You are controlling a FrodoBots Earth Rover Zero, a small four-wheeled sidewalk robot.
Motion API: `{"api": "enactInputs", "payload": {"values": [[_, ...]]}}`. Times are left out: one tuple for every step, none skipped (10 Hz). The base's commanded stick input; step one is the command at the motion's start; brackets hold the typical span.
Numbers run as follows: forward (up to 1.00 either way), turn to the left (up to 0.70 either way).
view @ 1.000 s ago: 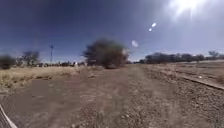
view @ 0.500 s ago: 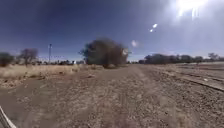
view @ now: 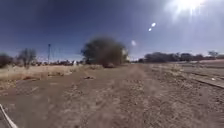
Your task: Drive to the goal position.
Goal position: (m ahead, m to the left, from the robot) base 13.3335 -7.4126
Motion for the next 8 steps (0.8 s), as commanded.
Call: {"api": "enactInputs", "payload": {"values": [[0.70, 0.00], [0.70, 0.00], [0.70, 0.00], [0.70, 0.00], [0.70, 0.00], [0.70, 0.00], [0.70, 0.00], [0.70, 0.00]]}}
